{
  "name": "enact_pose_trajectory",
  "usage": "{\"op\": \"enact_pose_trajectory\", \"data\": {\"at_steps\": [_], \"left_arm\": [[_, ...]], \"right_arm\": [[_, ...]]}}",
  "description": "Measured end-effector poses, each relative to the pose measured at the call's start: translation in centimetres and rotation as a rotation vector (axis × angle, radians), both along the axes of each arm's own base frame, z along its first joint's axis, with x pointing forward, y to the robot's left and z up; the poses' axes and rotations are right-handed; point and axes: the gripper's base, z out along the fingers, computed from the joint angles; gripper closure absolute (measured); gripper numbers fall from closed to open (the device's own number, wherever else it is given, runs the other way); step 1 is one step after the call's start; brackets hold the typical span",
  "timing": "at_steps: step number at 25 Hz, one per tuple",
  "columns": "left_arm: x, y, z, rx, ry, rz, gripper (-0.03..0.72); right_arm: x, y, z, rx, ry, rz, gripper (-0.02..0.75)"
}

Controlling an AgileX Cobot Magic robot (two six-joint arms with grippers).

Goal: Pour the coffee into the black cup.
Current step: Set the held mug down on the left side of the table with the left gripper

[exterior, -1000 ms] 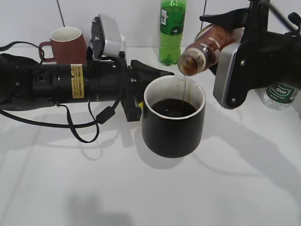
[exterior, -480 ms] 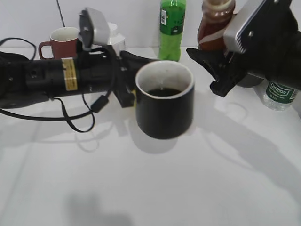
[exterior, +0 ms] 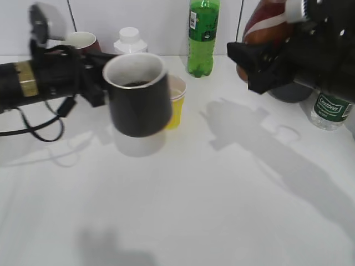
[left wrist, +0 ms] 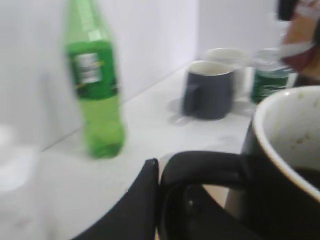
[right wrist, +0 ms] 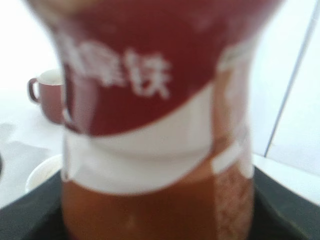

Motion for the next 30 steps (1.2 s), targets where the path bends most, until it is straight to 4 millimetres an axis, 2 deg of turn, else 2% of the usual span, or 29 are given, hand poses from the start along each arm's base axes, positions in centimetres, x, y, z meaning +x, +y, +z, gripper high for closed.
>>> {"op": "enact_pose_trajectory", "data": {"at_steps": [7, 12, 23, 30], "left_arm": [[0.3, 5.1, -0.4, -0.003, 0.028, 0.151, 0.643], [0.7, 7.3, -0.5, 0.029, -0.006, 0.208, 0.643], [1.8, 9.3, -0.5, 0.08, -0.052, 0.389, 0.643], [2.7, 10.1, -1.9, 0.037, -0.009, 0.5, 0.643]], "right_arm": [[0.5, -0.6, 0.2, 0.11, 0.056, -0.102, 0.211], [0.5, -0.7, 0.1, 0.121, 0.063, -0.113, 0.211], [0.5, -0.7, 0.1, 0.123, 0.065, -0.115, 0.211], [0.5, -0.7, 0.1, 0.123, 0.065, -0.115, 0.211]]}}
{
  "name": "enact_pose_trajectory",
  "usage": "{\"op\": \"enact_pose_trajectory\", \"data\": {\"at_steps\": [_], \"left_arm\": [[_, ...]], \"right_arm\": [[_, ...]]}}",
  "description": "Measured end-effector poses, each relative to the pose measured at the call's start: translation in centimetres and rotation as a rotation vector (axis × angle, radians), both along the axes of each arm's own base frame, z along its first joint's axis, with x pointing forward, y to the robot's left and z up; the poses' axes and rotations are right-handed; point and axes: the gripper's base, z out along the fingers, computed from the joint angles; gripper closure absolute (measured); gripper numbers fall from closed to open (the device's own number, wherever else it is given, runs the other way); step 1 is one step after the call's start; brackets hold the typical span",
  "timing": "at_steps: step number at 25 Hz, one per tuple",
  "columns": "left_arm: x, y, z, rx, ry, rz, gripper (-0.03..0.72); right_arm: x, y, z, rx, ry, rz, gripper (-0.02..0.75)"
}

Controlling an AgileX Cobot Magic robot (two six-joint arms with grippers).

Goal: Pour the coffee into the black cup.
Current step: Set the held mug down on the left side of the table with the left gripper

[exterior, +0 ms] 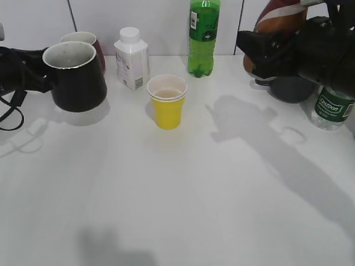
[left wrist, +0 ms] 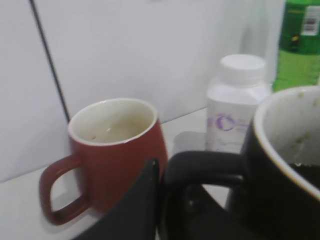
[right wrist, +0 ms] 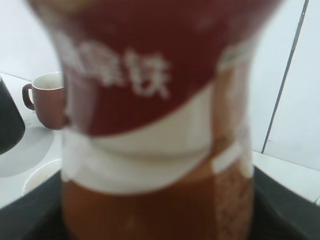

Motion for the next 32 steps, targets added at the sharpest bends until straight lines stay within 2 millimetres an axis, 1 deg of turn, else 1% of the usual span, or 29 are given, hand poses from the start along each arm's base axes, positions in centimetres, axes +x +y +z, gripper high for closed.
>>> {"op": "enact_pose_trajectory", "data": {"at_steps": [8, 14, 20, 25, 32], "left_arm": [[0.6, 0.9, -0.4, -0.025, -0.011, 0.109, 0.643], [0.8, 1.0, -2.2, -0.042, -0.005, 0.134, 0.643], [0.6, 1.8, -4.0, -0.081, -0.006, 0.224, 0.643], [0.6, 1.9, -5.6, -0.092, 0.016, 0.24, 0.643], [0.7, 2.1, -6.7, -0.099, 0.014, 0.262, 0.643]], "right_arm": [[0.0, -0.1, 0.0, 0.008, 0.004, -0.009, 0.211], [0.0, -0.1, 0.0, 0.009, 0.005, -0.01, 0.211], [0.1, -0.1, 0.0, 0.012, 0.006, -0.012, 0.211], [0.1, -0.1, 0.0, 0.012, 0.006, -0.012, 0.211], [0.1, -0.1, 0.0, 0.012, 0.006, -0.012, 0.211]]}}
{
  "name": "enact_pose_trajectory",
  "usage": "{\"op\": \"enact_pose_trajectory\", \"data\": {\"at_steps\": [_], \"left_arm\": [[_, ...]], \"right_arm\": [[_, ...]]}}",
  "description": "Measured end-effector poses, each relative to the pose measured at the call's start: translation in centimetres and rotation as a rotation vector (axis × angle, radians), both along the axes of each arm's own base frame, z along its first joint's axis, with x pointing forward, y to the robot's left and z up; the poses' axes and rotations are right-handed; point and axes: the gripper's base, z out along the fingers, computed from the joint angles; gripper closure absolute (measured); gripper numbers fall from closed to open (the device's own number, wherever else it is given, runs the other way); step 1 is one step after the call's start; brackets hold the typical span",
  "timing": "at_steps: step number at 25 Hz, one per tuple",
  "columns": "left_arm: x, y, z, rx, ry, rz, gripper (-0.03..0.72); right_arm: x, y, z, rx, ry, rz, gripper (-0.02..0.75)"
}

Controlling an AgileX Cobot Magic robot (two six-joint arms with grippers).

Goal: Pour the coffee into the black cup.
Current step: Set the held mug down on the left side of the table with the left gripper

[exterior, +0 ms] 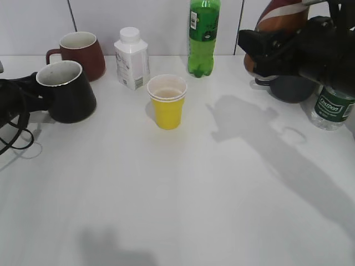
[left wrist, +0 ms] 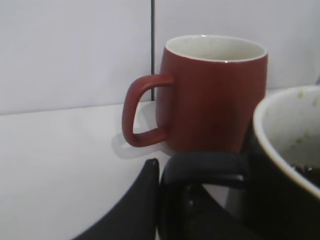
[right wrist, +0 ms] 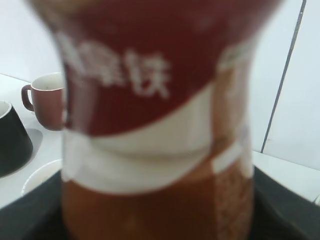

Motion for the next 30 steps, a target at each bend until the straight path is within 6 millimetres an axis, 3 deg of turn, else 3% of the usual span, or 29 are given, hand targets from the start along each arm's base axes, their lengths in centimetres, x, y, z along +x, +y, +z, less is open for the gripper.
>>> {"op": "enact_pose_trajectory", "data": {"at_steps": [11, 18, 25, 30], "left_arm": [[0.0, 0.0, -0.1, -0.006, -0.012, 0.0, 0.62], [-0.8, 0.0, -0.5, -0.03, -0.001, 0.011, 0.465], [-2.7, 0.1, 0.1, -0.035, 0.018, 0.027, 0.431], [-5.2, 0.1, 0.9, -0.04, 0.039, 0.04, 0.431]], "right_arm": [[0.0, 0.0, 0.0, 0.0, 0.0, 0.0, 0.211], [0.0, 0.0, 0.0, 0.0, 0.0, 0.0, 0.211], [0.0, 0.0, 0.0, 0.001, 0.0, -0.001, 0.211], [0.0, -0.1, 0.0, 0.007, 0.009, -0.01, 0.211]]}}
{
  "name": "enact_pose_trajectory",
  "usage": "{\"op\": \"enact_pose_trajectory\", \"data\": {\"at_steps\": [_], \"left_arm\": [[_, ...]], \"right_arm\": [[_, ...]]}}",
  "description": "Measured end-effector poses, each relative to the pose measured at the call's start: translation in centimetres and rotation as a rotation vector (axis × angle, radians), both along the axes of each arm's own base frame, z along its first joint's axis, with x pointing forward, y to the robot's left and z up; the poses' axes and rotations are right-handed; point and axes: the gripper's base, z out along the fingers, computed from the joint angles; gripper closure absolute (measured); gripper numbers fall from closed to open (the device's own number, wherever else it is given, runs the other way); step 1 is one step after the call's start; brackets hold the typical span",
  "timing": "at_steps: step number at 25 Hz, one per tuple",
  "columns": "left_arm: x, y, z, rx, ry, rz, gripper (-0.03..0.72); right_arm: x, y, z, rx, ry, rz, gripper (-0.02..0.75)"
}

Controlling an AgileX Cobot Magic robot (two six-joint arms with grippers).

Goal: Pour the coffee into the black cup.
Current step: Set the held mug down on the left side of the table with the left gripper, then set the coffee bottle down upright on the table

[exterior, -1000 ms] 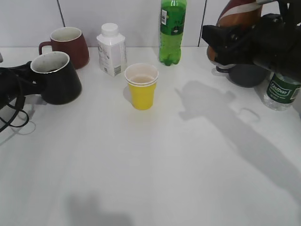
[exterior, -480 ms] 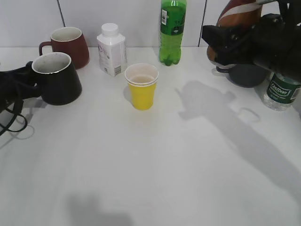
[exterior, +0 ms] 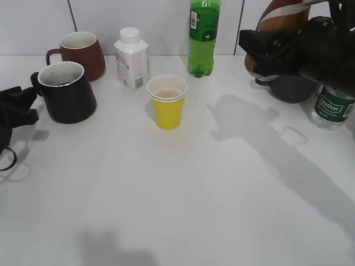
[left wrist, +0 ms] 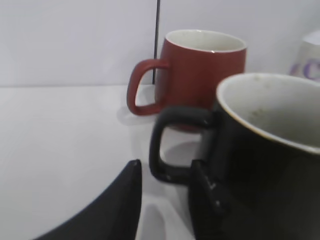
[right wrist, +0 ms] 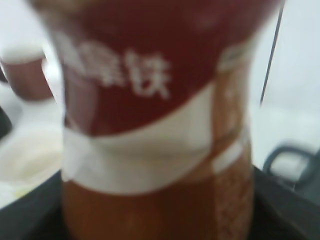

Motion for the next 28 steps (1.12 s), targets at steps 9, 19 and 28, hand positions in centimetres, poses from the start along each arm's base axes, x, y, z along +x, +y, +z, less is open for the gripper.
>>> {"op": "enact_pose_trajectory", "data": {"at_steps": [9, 19, 28], "left_arm": [[-2.9, -0.4, 3.9, 0.014, -0.098, -0.04, 0.465], [-4.2, -1.0, 8.3, 0.048, -0.27, -0.105, 0.467], [-4.4, -1.2, 8.7, 0.058, -0.287, -0.128, 0.467]], "right_arm": [[1.6, 0.2, -4.1, -0.006, 0.147, -0.055, 0.211], [3.3, 0.7, -9.3, -0.103, 0.124, -0.061, 0.211], [3.9, 0.9, -13.6, -0.091, 0.111, -0.078, 0.211]]}}
